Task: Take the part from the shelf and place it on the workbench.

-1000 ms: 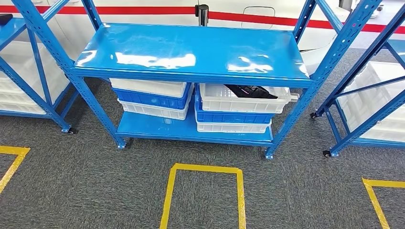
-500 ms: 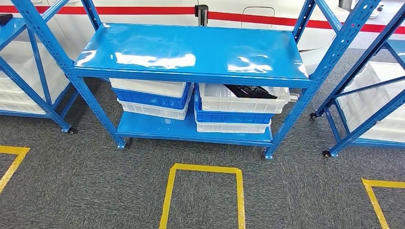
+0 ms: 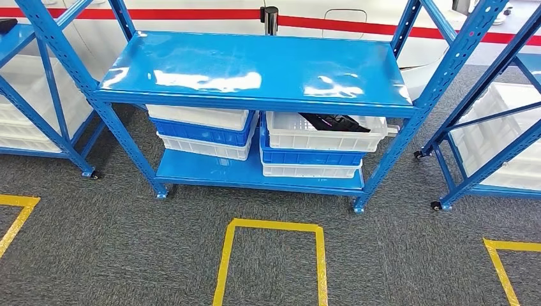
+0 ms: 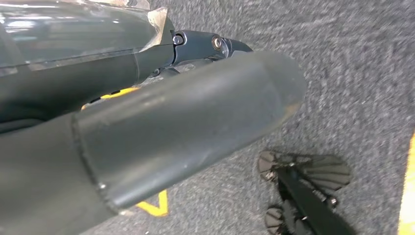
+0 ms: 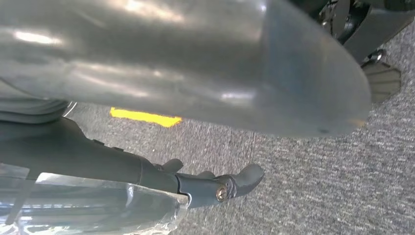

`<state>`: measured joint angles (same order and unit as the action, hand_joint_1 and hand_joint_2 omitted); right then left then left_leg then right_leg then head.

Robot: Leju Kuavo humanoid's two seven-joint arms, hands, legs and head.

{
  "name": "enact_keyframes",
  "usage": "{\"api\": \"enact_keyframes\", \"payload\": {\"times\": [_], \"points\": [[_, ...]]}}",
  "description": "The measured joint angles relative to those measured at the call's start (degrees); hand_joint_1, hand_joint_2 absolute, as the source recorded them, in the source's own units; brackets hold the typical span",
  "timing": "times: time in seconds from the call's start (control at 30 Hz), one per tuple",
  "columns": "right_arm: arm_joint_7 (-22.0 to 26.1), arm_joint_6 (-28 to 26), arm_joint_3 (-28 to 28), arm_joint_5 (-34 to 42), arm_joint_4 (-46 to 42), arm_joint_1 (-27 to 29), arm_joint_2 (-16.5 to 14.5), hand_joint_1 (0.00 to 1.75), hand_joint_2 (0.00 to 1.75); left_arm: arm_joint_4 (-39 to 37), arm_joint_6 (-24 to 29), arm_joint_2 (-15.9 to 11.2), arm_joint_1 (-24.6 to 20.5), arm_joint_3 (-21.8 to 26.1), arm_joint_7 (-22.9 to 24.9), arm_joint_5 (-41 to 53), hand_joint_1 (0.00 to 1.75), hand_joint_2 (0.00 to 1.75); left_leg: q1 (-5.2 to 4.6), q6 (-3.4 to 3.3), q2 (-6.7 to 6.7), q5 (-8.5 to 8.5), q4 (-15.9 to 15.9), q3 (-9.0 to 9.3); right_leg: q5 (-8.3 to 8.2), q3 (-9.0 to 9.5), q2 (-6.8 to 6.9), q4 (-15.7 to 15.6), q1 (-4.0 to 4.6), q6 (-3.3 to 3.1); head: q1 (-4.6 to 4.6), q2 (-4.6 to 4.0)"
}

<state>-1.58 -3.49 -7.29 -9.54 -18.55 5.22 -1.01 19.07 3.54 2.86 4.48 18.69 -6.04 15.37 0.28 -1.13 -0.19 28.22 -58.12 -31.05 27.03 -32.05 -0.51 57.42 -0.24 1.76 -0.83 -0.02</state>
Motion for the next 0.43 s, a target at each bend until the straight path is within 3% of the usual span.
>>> {"api": "enact_keyframes", "payload": {"times": [0.43], "points": [[1.3,3.1,4.9,9.0,-2.5,2.2,0.7,0.0,0.0,2.4,-3.2,-1.5,2.8,-14.1,5.6,-14.7,0.0,0.0,0.0,0.0,0.0,0.0,0.0,0.02,0.02,-0.14,0.0,0.0,0.01,0.0,-0.01,0.01]]}}
